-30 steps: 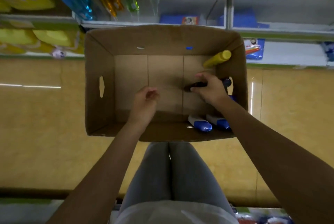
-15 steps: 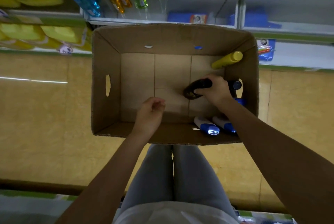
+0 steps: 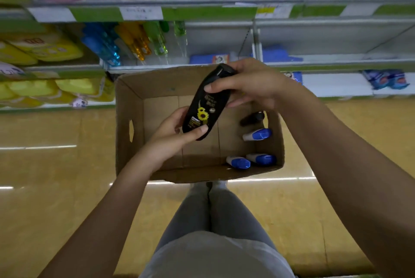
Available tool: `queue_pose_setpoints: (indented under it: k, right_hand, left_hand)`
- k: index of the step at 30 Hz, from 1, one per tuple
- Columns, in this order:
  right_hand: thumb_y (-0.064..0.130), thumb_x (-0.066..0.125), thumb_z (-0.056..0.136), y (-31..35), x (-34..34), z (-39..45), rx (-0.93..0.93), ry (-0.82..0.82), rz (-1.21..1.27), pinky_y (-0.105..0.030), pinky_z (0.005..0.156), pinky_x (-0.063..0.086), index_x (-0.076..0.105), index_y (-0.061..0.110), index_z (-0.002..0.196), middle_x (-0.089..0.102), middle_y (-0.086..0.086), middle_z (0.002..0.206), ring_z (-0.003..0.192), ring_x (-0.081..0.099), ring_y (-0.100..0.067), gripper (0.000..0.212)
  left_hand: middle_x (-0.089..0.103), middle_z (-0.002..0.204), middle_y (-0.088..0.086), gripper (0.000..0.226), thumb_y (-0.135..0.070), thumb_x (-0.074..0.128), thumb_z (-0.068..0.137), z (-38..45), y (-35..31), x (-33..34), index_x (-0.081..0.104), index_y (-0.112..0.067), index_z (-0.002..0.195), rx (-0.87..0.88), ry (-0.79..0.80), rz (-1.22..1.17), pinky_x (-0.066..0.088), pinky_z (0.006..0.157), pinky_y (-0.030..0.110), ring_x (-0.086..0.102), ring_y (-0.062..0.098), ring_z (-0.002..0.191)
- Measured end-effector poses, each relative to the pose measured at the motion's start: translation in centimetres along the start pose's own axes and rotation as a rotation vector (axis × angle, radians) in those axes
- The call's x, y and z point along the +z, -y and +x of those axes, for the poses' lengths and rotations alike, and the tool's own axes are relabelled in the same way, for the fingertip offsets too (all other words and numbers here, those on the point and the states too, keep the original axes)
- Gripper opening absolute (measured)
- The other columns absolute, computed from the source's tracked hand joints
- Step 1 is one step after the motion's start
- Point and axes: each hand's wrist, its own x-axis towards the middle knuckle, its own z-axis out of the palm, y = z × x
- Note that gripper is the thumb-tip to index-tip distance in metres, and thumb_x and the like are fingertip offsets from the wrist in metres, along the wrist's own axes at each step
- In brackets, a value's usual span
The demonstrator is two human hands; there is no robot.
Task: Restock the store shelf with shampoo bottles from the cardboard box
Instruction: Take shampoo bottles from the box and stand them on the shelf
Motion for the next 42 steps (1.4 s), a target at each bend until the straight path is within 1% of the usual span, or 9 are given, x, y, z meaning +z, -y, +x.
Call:
queue_pose_setpoints:
  k: [8,13,20,23,27,32,37,39,42]
  right_hand:
    - [0.037,0.075,0.080,6.1,0.3,-5.0,-0.127,-0.136,0.147,-0.028,0.070,0.058,0.069,0.018,0.106,0.075,0.003,0.094,0.086,0.072,-0.012,0.033]
    - [0.022,0.075,0.082,8.1,2.1,-6.6,-0.262,-0.253,0.417,-0.038,0.082,0.059,0.058,0.006,0.119,0.072,-0.009,0.104,0.092,0.072,-0.019,0.044]
    - [0.022,0.079,0.078,10.5,3.9,-7.8,-0.388,-0.305,0.389,-0.043,0.083,0.059,0.062,0.009,0.116,0.070,-0.003,0.101,0.096,0.070,-0.018,0.043]
    - [0.012,0.071,0.083,11.7,3.7,-8.2,-0.462,-0.311,0.465,-0.046,0.080,0.057,0.064,0.003,0.103,0.064,-0.005,0.087,0.085,0.066,-0.021,0.023]
    - [0.007,0.057,0.092,12.8,3.4,-8.4,-0.495,-0.251,0.512,-0.053,0.085,0.054,0.059,0.005,0.096,0.061,-0.017,0.101,0.098,0.062,-0.033,0.006]
    - [0.009,0.058,0.091,13.4,3.4,-8.6,-0.543,-0.146,0.502,-0.054,0.092,0.052,0.060,0.012,0.102,0.064,-0.015,0.112,0.113,0.061,-0.038,0.012]
    - [0.020,0.056,0.096,14.6,2.5,-9.5,-0.582,-0.045,0.456,-0.028,0.071,0.053,0.058,0.019,0.098,0.067,0.002,0.088,0.080,0.064,-0.012,0.003]
    - [0.017,0.055,0.096,15.3,2.3,-9.9,-0.569,-0.034,0.484,-0.027,0.068,0.052,0.059,0.017,0.101,0.067,0.001,0.085,0.073,0.063,-0.012,0.006]
    - [0.013,0.062,0.092,16.2,2.5,-10.3,-0.606,-0.116,0.441,-0.029,0.066,0.054,0.059,0.006,0.115,0.069,0.000,0.081,0.070,0.065,-0.012,0.025]
  left_hand:
    - [0.070,0.110,-0.002,0.053,-0.031,0.073,0.068,-4.2,-6.0,0.2,0.060,-0.020,0.118,0.171,-0.082,-0.192,0.049,0.090,0.028,0.065,0.010,0.103]
    - [0.069,0.098,-0.005,0.029,-0.023,0.077,0.076,-5.7,-8.3,1.0,0.059,-0.025,0.099,0.326,-0.339,-0.222,0.051,0.072,0.015,0.066,0.004,0.089]
    - [0.061,0.093,-0.010,0.033,-0.038,0.070,0.082,-8.1,-10.9,2.1,0.045,-0.029,0.102,0.555,-0.717,0.196,0.041,0.064,0.004,0.059,0.000,0.083]
    - [0.058,0.105,-0.017,0.040,-0.037,0.069,0.084,-9.0,-12.0,1.4,0.046,-0.028,0.116,0.639,-0.648,0.159,0.042,0.074,0.003,0.058,-0.004,0.095]
    - [0.053,0.109,-0.029,0.049,-0.037,0.073,0.080,-9.8,-13.1,0.4,0.044,-0.034,0.120,0.716,-0.544,0.070,0.046,0.079,0.006,0.057,-0.008,0.102]
    - [0.056,0.105,-0.021,0.046,-0.023,0.076,0.078,-9.7,-13.7,0.3,0.046,-0.030,0.113,0.714,-0.575,0.009,0.046,0.074,0.009,0.060,-0.001,0.096]
    - [0.067,0.114,-0.001,0.041,-0.026,0.070,0.082,-10.0,-13.8,-0.4,0.056,-0.022,0.120,0.623,-0.328,-0.366,0.050,0.088,0.028,0.064,0.014,0.107]
    - [0.068,0.115,0.003,0.039,-0.028,0.069,0.082,-10.2,-13.9,-0.6,0.058,-0.022,0.120,0.576,-0.188,-0.529,0.047,0.098,0.042,0.063,0.025,0.112]
    - [0.067,0.118,0.006,0.044,-0.029,0.064,0.085,-10.4,-14.1,-1.0,0.054,-0.016,0.126,0.500,-0.078,-0.649,0.044,0.102,0.045,0.062,0.027,0.114]
